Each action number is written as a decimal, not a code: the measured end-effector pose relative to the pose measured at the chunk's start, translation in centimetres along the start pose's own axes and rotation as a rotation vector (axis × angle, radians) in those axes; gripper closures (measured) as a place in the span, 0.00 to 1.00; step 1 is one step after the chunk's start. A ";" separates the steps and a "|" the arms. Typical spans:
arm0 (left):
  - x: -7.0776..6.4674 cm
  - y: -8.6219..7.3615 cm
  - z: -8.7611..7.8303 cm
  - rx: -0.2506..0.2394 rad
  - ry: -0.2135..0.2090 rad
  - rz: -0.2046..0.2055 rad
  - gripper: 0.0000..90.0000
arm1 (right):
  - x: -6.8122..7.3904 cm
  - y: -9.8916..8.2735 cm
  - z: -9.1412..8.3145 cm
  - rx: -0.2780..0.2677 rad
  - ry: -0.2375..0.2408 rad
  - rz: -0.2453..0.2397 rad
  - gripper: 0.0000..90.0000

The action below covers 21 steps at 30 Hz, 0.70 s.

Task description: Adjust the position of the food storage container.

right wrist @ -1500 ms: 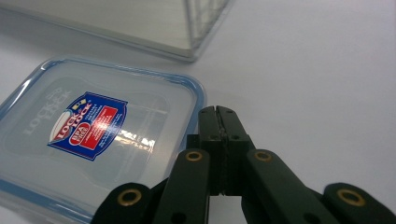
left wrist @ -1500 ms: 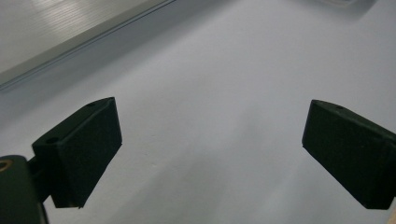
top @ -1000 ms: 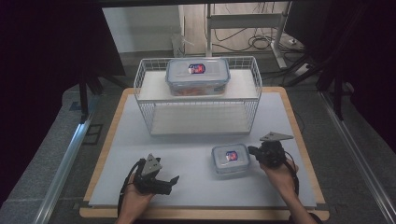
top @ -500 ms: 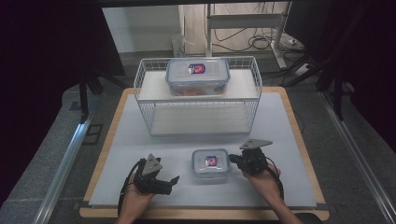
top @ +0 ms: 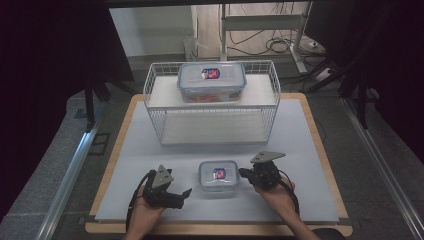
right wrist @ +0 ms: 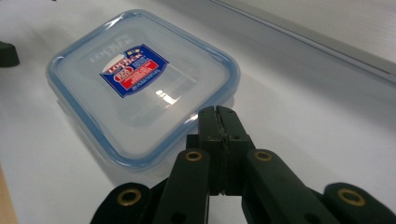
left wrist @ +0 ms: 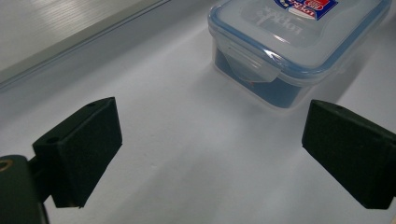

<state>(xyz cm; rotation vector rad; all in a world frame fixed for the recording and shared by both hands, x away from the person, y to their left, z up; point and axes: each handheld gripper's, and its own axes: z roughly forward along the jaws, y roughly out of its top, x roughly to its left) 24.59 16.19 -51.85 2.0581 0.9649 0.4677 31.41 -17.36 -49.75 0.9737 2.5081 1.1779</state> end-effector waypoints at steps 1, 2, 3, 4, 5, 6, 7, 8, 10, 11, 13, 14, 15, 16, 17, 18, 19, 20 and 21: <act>0.0 0.0 0.0 0.001 0.001 -0.002 0.05 | -0.1 -0.1 -0.1 0.003 -0.010 -0.010 0.98; 0.1 0.0 0.0 0.001 0.002 -0.002 0.05 | -0.1 -0.1 -0.2 0.001 -0.020 -0.018 0.97; 0.1 0.0 0.0 0.001 0.002 -0.002 0.05 | -0.2 -0.2 -0.4 0.000 -0.026 -0.020 0.95; 0.2 -0.1 -0.1 -0.001 0.001 -0.003 0.05 | -0.4 -0.3 -0.6 0.000 -0.029 -0.021 0.93; 0.2 -0.1 -0.1 -0.001 -0.001 -0.004 0.06 | -0.5 -0.4 -0.8 -0.003 -0.034 -0.021 0.90; 0.2 -0.1 -0.1 -0.001 -0.001 -0.004 0.06 | -0.6 -0.5 -1.1 -0.008 -0.037 -0.020 0.87; 0.2 -0.1 -0.1 -0.001 -0.001 -0.004 0.06 | -0.8 -0.6 -1.3 -0.010 -0.040 -0.022 0.84; 0.2 -0.1 -0.1 -0.001 -0.001 -0.005 0.06 | -1.0 -0.7 -1.6 -0.012 -0.043 -0.023 0.82; 0.3 -0.1 -0.1 0.001 -0.003 -0.006 0.06 | -1.4 -1.0 -2.0 -0.009 -0.042 -0.026 0.77; 0.3 -0.1 0.0 0.002 -0.004 -0.005 0.06 | -1.6 -1.1 -2.3 -0.008 -0.037 -0.024 0.74; 0.4 -0.2 0.0 0.006 -0.004 -0.004 0.05 | -2.0 -1.4 -2.6 -0.008 -0.032 -0.015 0.70; 0.4 -0.2 0.0 0.006 -0.004 -0.004 0.05 | -2.1 -1.5 -2.8 -0.006 -0.030 -0.013 0.68; 0.4 -0.2 0.1 0.009 -0.003 -0.004 0.05 | -2.2 -1.6 -2.9 -0.005 -0.029 -0.014 0.66; 0.4 -0.2 0.1 0.010 -0.003 -0.005 0.05 | -2.3 -1.7 -3.1 -0.006 -0.031 -0.016 0.64; 0.4 -0.2 0.1 0.010 -0.003 -0.005 0.05 | -2.3 -1.7 -3.1 -0.006 -0.031 -0.016 0.64; 0.4 -0.3 0.1 0.011 -0.003 -0.007 0.05 | -2.5 -1.9 -3.3 -0.010 -0.037 -0.018 0.59; 0.5 -0.3 0.1 0.013 -0.003 -0.008 0.05 | -2.5 -1.9 -3.4 -0.011 -0.040 -0.020 0.57; 0.5 -0.3 0.2 0.014 -0.003 -0.008 0.05 | -2.6 -2.0 -3.5 -0.012 -0.041 -0.023 0.55; 0.5 -0.3 0.2 0.014 -0.003 -0.008 0.05 | -2.6 -2.0 -3.5 -0.012 -0.041 -0.023 0.55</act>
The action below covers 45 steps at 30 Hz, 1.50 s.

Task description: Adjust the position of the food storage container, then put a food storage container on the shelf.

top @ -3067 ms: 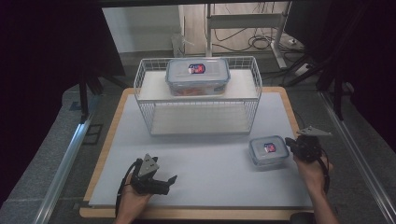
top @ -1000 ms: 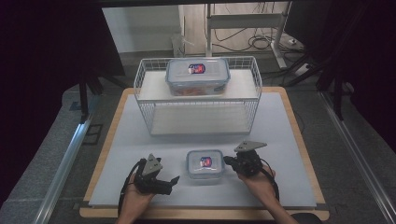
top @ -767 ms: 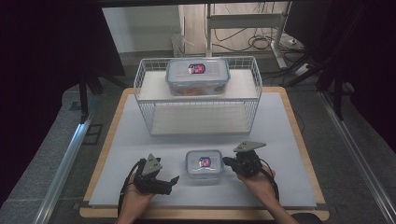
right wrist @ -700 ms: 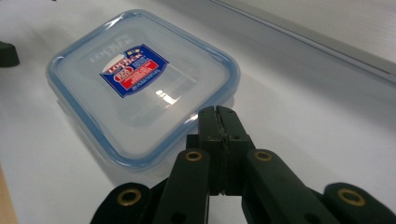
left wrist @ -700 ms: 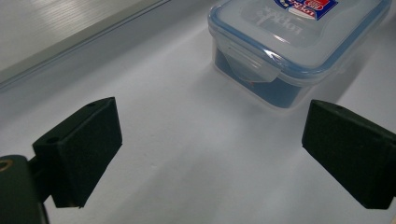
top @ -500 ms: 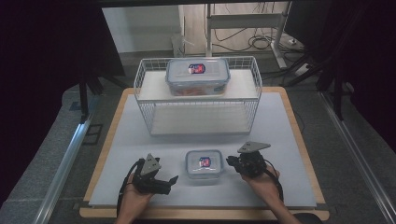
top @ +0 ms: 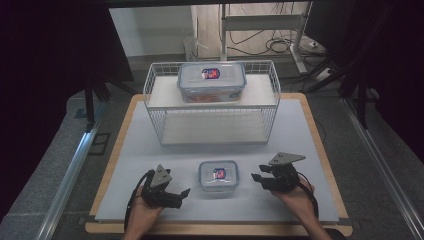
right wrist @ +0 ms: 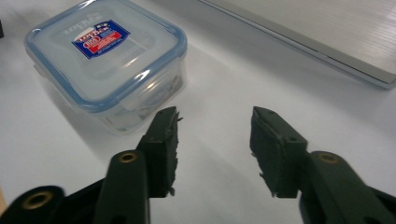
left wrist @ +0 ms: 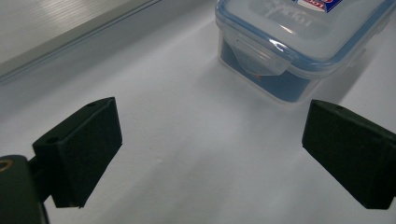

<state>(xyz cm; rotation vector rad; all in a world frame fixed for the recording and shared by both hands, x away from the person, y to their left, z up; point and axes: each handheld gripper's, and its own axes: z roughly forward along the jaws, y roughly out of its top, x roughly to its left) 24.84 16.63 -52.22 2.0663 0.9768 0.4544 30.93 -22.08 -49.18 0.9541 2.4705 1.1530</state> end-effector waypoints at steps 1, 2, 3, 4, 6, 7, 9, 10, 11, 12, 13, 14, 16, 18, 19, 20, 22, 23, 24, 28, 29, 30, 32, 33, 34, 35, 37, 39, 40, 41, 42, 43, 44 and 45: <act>0.0 0.0 0.0 0.004 0.000 -0.003 0.05 | -0.2 -0.1 0.0 0.006 -0.006 -0.011 0.48; 0.1 -0.1 0.1 0.006 0.001 -0.002 0.05 | -0.2 -0.2 0.1 0.007 -0.008 -0.017 0.46; 0.1 -0.1 0.1 0.008 0.003 -0.003 0.05 | -0.3 -0.3 0.2 0.006 -0.010 -0.023 0.42; 0.1 -0.1 0.1 0.009 0.004 -0.004 0.05 | -0.4 -0.4 0.3 0.008 -0.010 -0.026 0.38; 0.2 -0.1 0.1 0.009 0.003 -0.008 0.05 | -0.6 -0.5 0.7 0.014 -0.006 -0.032 0.32; 0.2 -0.2 0.1 0.009 0.003 -0.010 0.05 | -0.7 -0.6 0.8 0.019 -0.004 -0.035 0.29; 0.3 -0.2 0.2 0.011 0.003 -0.011 0.05 | -0.8 -0.7 1.1 0.023 -0.002 -0.032 0.23; 0.3 -0.2 0.2 0.012 0.003 -0.013 0.05 | -0.8 -0.7 1.2 0.027 -0.002 -0.030 0.20; 0.4 -0.2 0.2 0.012 0.002 -0.014 0.05 | -0.8 -0.8 1.3 0.033 -0.004 -0.027 0.18; 0.4 -0.2 0.2 0.012 0.002 -0.014 0.05 | -0.8 -0.8 1.3 0.033 -0.004 -0.027 0.18; 0.4 -0.2 0.2 0.014 0.001 -0.015 0.05 | -1.0 -0.9 1.5 0.042 -0.004 -0.025 0.17; 0.4 -0.2 0.2 0.014 0.001 -0.015 0.05 | -1.0 -0.9 1.6 0.046 -0.004 -0.023 0.16; 0.4 -0.2 0.2 0.015 0.001 -0.016 0.05 | -1.0 -1.0 1.7 0.052 -0.007 -0.021 0.15; 0.4 -0.2 0.2 0.016 0.001 -0.016 0.05 | -1.0 -1.0 1.7 0.052 -0.006 -0.021 0.15; 0.4 -0.2 0.2 0.016 0.001 -0.016 0.05 | -1.0 -1.0 1.7 0.052 -0.006 -0.022 0.15; 0.4 -0.2 0.2 0.018 0.001 -0.017 0.05 | -1.0 -1.0 1.7 0.052 -0.005 -0.022 0.15; 0.4 -0.2 0.2 0.017 0.002 -0.017 0.05 | -1.0 -1.0 1.7 0.052 -0.005 -0.023 0.15; 0.4 -0.2 0.2 0.017 0.001 -0.016 0.05 | -1.0 -1.0 1.7 0.053 -0.006 -0.024 0.15; 0.4 -0.2 0.2 0.017 0.001 -0.016 0.05 | -1.0 -1.0 1.6 0.053 -0.006 -0.026 0.15; 0.5 -0.2 0.2 0.015 -0.017 -0.026 0.05 | -1.1 -1.0 1.6 0.053 -0.010 -0.025 0.15; 0.7 -0.2 0.1 0.000 -0.037 -0.046 0.04 | -1.2 -1.0 1.5 0.052 -0.011 -0.022 0.14; 0.8 -0.2 0.1 -0.001 -0.049 -0.055 0.04 | -1.2 -0.9 1.5 0.051 -0.012 -0.021 0.14; 0.9 -0.4 0.3 0.001 -0.064 -0.068 0.04 | -1.2 -0.9 1.5 0.048 -0.020 -0.018 0.14; 0.9 -0.4 0.3 0.001 -0.064 -0.068 0.03 | -1.2 -0.9 1.5 0.048 -0.020 -0.018 0.14; 0.8 -0.4 0.5 0.011 -0.066 -0.065 0.03 | -1.2 -0.8 1.4 0.042 -0.019 -0.013 0.13; 0.8 -0.4 0.5 0.011 -0.066 -0.065 0.03 | -1.2 -0.8 1.4 0.042 -0.019 -0.013 0.13; 0.7 -0.4 0.7 0.009 -0.065 -0.059 0.03 | -1.1 -0.6 1.3 0.032 -0.021 0.000 0.11; 0.6 -0.2 0.7 -0.001 -0.069 -0.056 0.03 | -1.0 -0.4 1.3 0.034 -0.018 0.005 0.11; 0.6 -0.1 0.7 -0.006 -0.072 -0.058 0.02 | -1.0 -0.3 1.3 0.040 -0.017 0.010 0.09; 0.6 -0.1 0.7 -0.012 -0.074 -0.060 0.02 | -1.0 -0.2 1.3 0.043 -0.015 0.012 0.08; 0.6 0.0 0.8 -0.012 -0.078 -0.065 0.02 | -0.9 -0.1 1.3 0.043 -0.013 0.021 0.08; 0.6 0.1 0.8 -0.006 -0.082 -0.069 0.02 | -0.8 0.0 1.3 0.042 -0.009 0.029 0.08; 0.6 0.2 0.8 -0.002 -0.086 -0.070 0.02 | -0.7 0.1 1.3 0.041 -0.008 0.028 0.08; 0.7 0.4 0.8 0.002 -0.089 -0.073 0.02 | -0.6 0.2 1.3 0.042 -0.006 0.033 0.08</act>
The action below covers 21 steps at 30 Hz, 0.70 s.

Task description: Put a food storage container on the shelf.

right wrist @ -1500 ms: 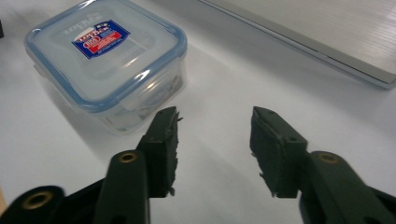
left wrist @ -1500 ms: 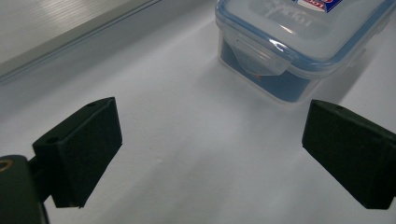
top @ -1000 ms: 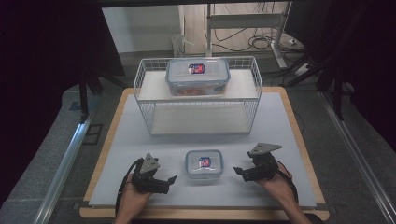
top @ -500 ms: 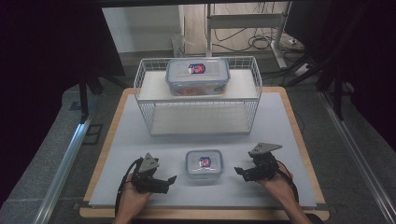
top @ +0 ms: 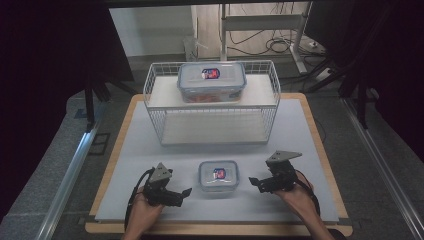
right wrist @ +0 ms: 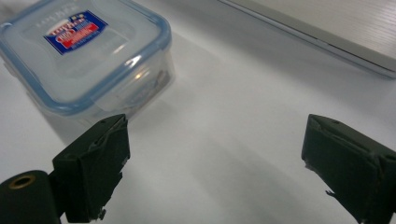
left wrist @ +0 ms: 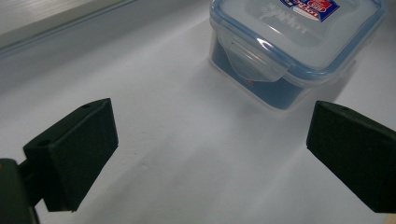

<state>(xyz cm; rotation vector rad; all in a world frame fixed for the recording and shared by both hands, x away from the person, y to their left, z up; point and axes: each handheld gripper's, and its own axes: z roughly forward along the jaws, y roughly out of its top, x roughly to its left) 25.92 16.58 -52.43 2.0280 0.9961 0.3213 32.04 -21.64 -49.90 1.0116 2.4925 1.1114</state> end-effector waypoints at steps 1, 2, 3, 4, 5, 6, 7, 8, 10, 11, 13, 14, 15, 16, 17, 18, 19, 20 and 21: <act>0.0 0.1 0.0 0.007 -0.005 -0.006 0.02 | 0.1 0.1 0.0 0.002 0.003 0.003 0.08; 0.0 0.4 0.1 0.012 -0.013 -0.018 0.02 | 0.2 0.2 0.0 0.005 0.006 0.007 0.07; 0.1 0.6 0.1 0.013 -0.018 -0.026 0.02 | 0.3 0.3 0.0 0.011 0.014 0.014 0.06; 0.1 0.8 0.1 0.018 -0.021 -0.031 0.02 | 0.4 0.4 0.0 0.011 0.027 0.025 0.04; 0.2 1.0 0.2 0.022 -0.028 -0.037 0.02 | 0.4 0.5 0.0 0.009 0.040 0.033 0.04; 0.2 1.3 0.2 0.023 -0.027 -0.042 0.02 | 0.5 0.6 0.1 0.010 0.051 0.042 0.04; 0.2 1.5 0.3 0.026 -0.015 -0.051 0.01 | 0.5 0.8 0.1 0.013 0.060 0.049 0.04; 0.2 1.8 0.3 0.029 -0.004 -0.057 0.00 | 0.6 0.9 0.1 0.017 0.069 0.051 0.05; 0.3 2.0 0.3 0.018 -0.010 -0.069 0.01 | 0.7 1.1 0.1 0.026 0.080 0.054 0.06; 0.4 2.3 0.3 0.009 -0.027 -0.093 0.01 | 0.8 1.4 0.2 0.035 0.093 0.053 0.07; 0.6 2.7 0.5 0.013 -0.081 -0.125 0.03 | 1.1 1.8 0.2 0.035 0.104 0.049 0.12; 0.6 3.0 0.9 0.020 -0.104 -0.138 0.05 | 1.4 2.3 0.4 0.036 0.122 0.044 0.15; 0.6 3.1 1.2 0.029 -0.118 -0.142 0.06 | 1.6 2.4 0.6 0.037 0.128 0.043 0.16; 0.6 3.1 1.2 0.029 -0.118 -0.142 0.07 | 1.6 2.4 0.6 0.037 0.128 0.043 0.16; 0.6 3.2 1.6 0.039 -0.137 -0.145 0.07 | 1.7 2.5 0.8 0.043 0.135 0.039 0.17; 0.7 3.2 2.0 0.047 -0.154 -0.141 0.07 | 1.8 2.6 1.1 0.051 0.143 0.032 0.18; 0.7 3.3 2.3 0.052 -0.171 -0.138 0.07 | 2.1 2.8 1.8 0.070 0.153 0.027 0.18; 0.8 3.5 3.1 0.072 -0.205 -0.138 0.07 | 2.2 2.9 2.1 0.079 0.162 0.025 0.19; 0.8 3.6 3.4 0.079 -0.220 -0.137 0.07 | 2.2 3.0 2.3 0.083 0.184 0.036 0.20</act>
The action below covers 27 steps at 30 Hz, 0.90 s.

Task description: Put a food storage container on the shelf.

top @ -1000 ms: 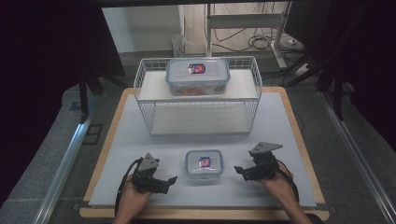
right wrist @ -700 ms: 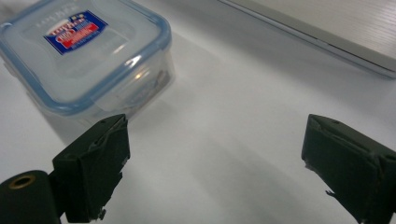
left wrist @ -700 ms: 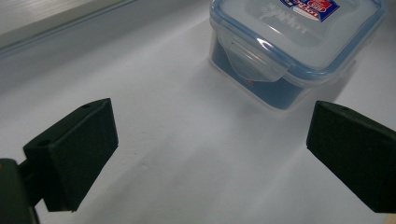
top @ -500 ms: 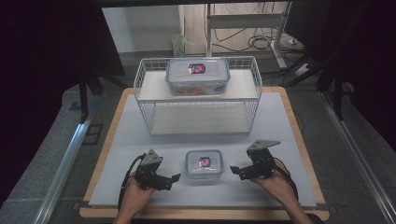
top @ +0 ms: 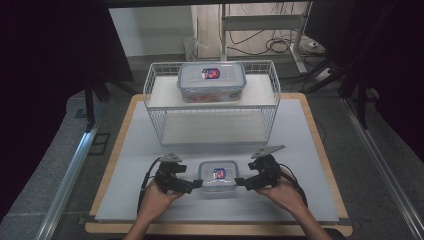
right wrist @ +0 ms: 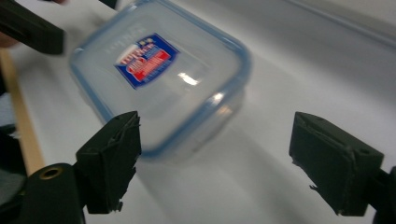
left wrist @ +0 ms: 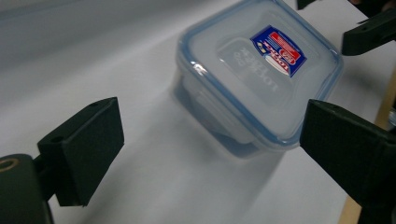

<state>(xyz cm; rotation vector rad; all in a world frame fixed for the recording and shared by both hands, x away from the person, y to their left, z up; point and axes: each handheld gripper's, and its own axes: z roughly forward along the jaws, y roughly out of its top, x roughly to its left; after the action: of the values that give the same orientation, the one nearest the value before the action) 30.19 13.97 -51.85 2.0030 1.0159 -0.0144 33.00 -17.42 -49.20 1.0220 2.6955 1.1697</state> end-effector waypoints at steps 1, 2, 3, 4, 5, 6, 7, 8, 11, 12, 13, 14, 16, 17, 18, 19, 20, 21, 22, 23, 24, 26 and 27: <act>0.0 0.2 0.3 0.004 -0.016 0.000 0.06 | 0.0 0.2 0.3 0.009 0.019 0.006 0.21; 0.0 0.2 0.3 0.004 -0.016 0.000 0.07 | 0.0 0.4 0.5 0.018 0.025 0.003 0.22; 0.0 0.3 0.7 0.011 -0.033 -0.001 0.07 | 0.0 0.4 0.5 0.018 0.025 0.003 0.22; -0.1 0.7 1.3 0.029 -0.061 -0.003 0.08 | -0.2 0.7 1.0 0.033 0.045 0.006 0.21; -0.1 0.8 1.6 0.031 -0.081 -0.006 0.08 | -0.3 0.9 1.3 0.044 0.069 0.026 0.21; -0.1 0.8 1.6 0.031 -0.081 -0.006 0.09 | -0.3 0.9 1.3 0.044 0.069 0.026 0.21; -0.4 0.9 2.0 0.034 -0.107 0.012 0.11 | -0.5 1.0 1.7 0.055 0.111 0.059 0.21; -0.4 0.9 2.0 0.034 -0.107 0.012 0.13 | -0.5 1.0 1.7 0.055 0.111 0.059 0.21; -1.0 0.9 2.2 0.066 -0.082 0.048 0.12 | -0.8 0.9 2.0 0.059 0.169 0.101 0.29; -1.1 0.7 2.3 0.072 -0.087 0.053 0.13 | -0.8 0.9 2.0 0.065 0.172 0.104 0.29; -1.1 0.7 2.3 0.072 -0.087 0.053 0.14 | -0.8 0.9 2.0 0.065 0.172 0.104 0.29; -1.2 0.6 2.3 0.074 -0.086 0.056 0.14 | -0.8 0.9 2.0 0.066 0.170 0.110 0.30; -1.3 0.6 2.0 0.066 -0.088 0.044 0.15 | -0.7 0.7 1.7 0.067 0.172 0.116 0.33; -1.3 0.6 1.9 0.059 -0.093 0.036 0.17 | -0.7 0.6 1.6 0.065 0.174 0.117 0.35; -1.2 0.5 1.7 0.049 -0.101 0.031 0.18 | -0.7 0.4 1.5 0.064 0.180 0.120 0.36; -1.1 0.5 1.6 0.033 -0.109 0.017 0.20 | -0.7 0.2 1.3 0.062 0.186 0.123 0.38; -1.1 0.5 1.6 0.033 -0.109 0.017 0.24 | -0.7 0.2 1.3 0.062 0.186 0.123 0.38; -0.8 0.3 1.2 0.012 -0.114 0.009 0.29 | -0.6 -0.1 1.1 0.054 0.191 0.128 0.41; -0.8 0.3 1.2 0.012 -0.114 0.009 0.33 | -0.6 -0.1 1.1 0.054 0.191 0.128 0.41; -0.7 0.2 1.1 0.005 -0.121 0.000 0.33 | -0.5 -0.3 1.0 0.050 0.194 0.132 0.43; -0.5 0.0 0.9 0.000 -0.132 -0.005 0.39 | -0.5 -0.6 0.7 0.036 0.194 0.136 0.48; -0.5 -0.1 0.8 -0.003 -0.136 -0.010 0.41 | -0.4 -0.8 0.4 0.024 0.198 0.150 0.51; -0.5 -0.1 0.8 -0.004 -0.136 -0.008 0.43 | -0.5 -0.9 0.4 0.018 0.200 0.151 0.53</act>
<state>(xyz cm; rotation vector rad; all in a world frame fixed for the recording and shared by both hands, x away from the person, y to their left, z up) 30.00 13.12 -52.21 1.9656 0.9362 -0.1507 32.97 -17.90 -50.15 1.1910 2.8256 1.3426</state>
